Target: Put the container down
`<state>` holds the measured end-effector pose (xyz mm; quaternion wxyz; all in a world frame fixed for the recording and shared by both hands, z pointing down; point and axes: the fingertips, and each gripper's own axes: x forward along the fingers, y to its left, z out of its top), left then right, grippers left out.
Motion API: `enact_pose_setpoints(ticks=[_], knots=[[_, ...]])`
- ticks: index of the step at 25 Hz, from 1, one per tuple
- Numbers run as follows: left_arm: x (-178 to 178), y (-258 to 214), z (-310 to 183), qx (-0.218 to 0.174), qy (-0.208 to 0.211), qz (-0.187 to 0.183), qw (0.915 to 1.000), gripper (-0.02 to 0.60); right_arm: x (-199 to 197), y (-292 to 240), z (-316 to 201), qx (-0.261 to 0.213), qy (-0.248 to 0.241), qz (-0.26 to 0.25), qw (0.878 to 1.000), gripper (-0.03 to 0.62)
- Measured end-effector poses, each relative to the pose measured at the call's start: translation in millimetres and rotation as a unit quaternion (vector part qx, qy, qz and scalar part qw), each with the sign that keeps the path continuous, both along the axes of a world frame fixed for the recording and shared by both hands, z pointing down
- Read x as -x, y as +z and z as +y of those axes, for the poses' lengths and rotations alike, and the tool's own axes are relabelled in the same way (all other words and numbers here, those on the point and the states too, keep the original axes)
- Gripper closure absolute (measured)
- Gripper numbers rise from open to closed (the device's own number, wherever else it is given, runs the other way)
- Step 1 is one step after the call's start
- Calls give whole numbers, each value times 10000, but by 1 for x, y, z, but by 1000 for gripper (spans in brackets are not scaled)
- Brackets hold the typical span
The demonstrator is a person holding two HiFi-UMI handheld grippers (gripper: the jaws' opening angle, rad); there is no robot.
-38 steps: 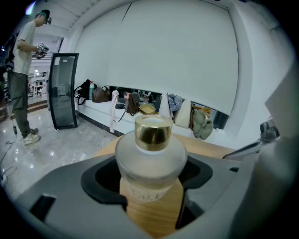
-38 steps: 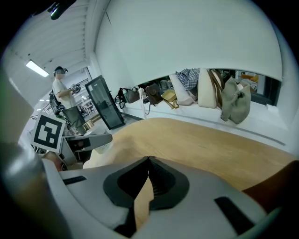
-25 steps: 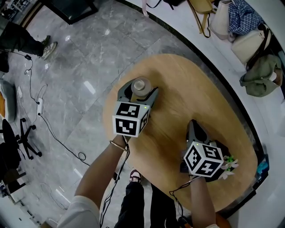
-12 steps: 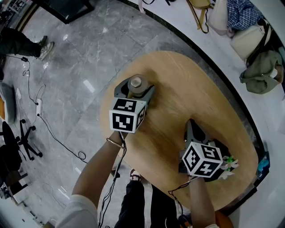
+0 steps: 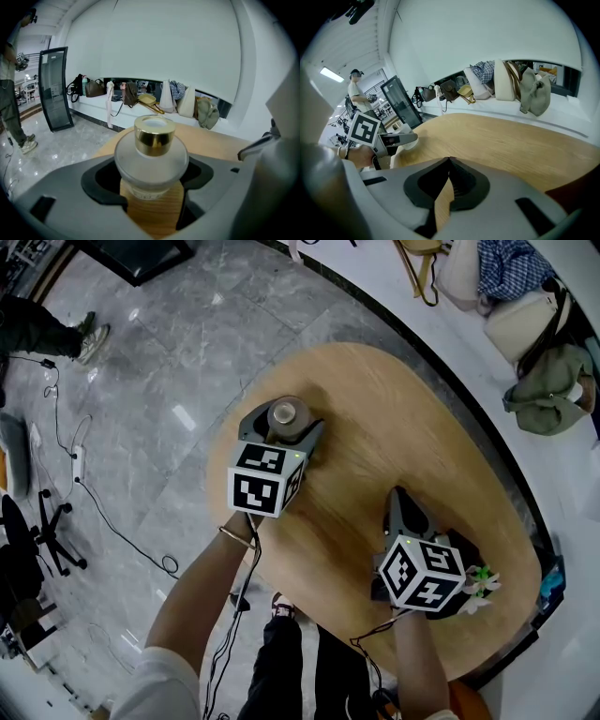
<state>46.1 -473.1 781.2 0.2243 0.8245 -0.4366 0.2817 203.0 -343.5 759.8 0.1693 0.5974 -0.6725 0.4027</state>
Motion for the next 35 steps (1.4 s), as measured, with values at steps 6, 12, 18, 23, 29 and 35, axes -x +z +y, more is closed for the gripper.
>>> enact_pose_setpoints(ticks=[6,12,18,23,29,35], knots=[[0,0,2,-66,87,-23,9999,241,6,0,2,13,-48,0,10000,571],[-1,3,5,-210,323,-266,9989,241,9,-1,3,18,-46,20,10000,571],[-1,3,5,-277,406,-305,9983,241,14,-2,5,12,-62,12,10000,571],[-1,4,5,-466,325,-391,9976,241,17,-3,7,3,-95,7,10000,571],[5,2,7,-559,13,-137,9983,219,17,-4,12,-13,-110,34,9999,571],[11,-11,19,-398,-308,373,9980,204,20,-8,22,18,-74,-10,10000,571]])
